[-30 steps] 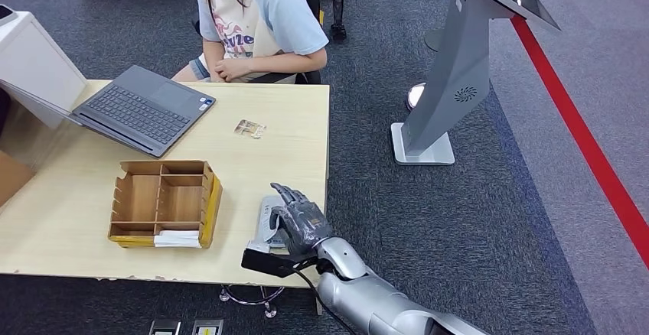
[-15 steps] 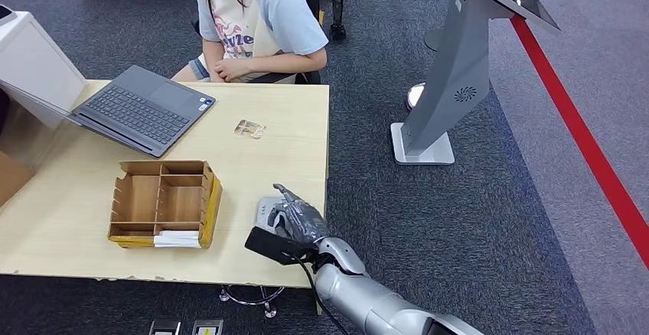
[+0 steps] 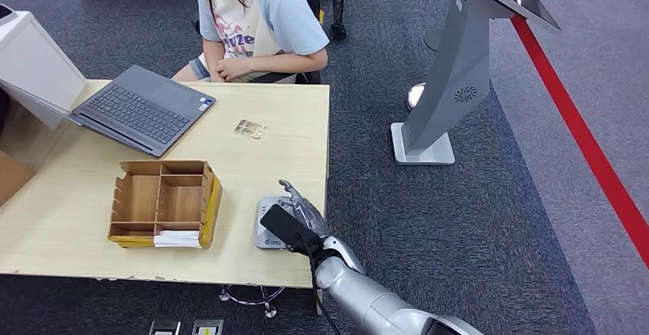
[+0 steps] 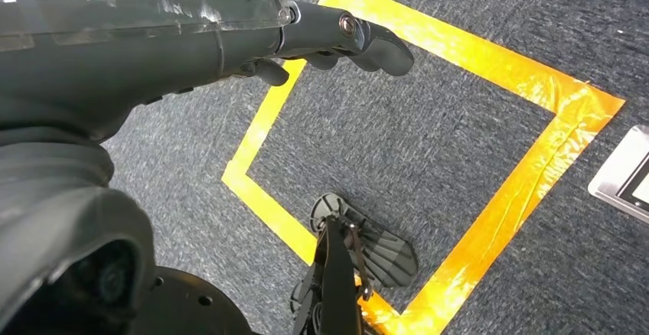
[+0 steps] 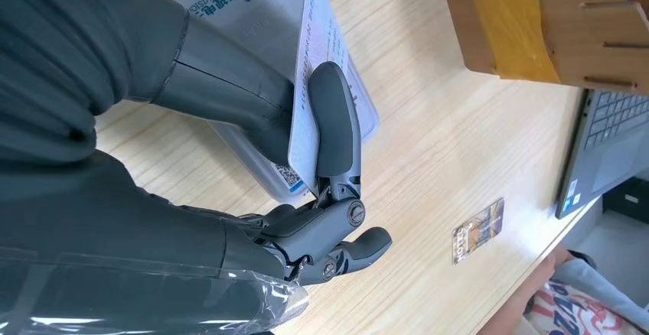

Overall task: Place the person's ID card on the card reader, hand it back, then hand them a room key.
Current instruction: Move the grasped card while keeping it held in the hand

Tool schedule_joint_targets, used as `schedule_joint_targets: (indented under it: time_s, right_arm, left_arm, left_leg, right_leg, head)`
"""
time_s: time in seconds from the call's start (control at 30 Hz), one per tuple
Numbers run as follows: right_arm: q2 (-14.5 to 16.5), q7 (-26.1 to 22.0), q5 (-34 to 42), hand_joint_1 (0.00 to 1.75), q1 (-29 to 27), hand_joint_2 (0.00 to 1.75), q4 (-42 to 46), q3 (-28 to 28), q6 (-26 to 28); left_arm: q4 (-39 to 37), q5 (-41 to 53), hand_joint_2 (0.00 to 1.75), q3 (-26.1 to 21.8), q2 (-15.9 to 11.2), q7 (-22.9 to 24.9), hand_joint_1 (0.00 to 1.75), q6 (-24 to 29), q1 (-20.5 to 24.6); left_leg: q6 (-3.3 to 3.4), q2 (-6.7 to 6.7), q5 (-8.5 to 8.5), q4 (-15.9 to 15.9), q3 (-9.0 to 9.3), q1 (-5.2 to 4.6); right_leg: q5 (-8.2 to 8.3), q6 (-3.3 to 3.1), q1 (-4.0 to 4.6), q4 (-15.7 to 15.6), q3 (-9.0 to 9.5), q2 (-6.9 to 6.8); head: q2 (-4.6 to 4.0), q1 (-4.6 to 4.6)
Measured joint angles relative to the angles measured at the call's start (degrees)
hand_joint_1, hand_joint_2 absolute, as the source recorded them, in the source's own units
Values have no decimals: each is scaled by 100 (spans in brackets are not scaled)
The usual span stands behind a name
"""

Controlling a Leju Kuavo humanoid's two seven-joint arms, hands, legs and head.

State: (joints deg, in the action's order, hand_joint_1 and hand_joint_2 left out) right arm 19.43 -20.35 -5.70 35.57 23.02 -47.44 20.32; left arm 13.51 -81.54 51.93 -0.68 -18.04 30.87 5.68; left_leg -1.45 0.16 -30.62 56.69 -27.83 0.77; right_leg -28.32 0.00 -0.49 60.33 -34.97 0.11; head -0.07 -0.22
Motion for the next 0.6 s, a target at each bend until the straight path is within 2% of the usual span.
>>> schedule_joint_targets:
  time_s: [0.27,0.6]
  right_arm:
    - [42,-27,606,175,-6,175,1,83,-129]
    - [87,-249,1338,175,-9,175,0,78,113]
  left_arm:
    - [0,-60,0,0,3,-4,0,77,0]
    - [0,-41,0,0,9,-7,0,122,0]
  left_leg:
    - [0,0,0,0,0,0]
    - [0,0,0,0,0,0]
  right_leg:
    - [0,0,0,0,0,0]
    - [0,0,0,0,0,0]
  head:
    - [0,0]
    - [0,1]
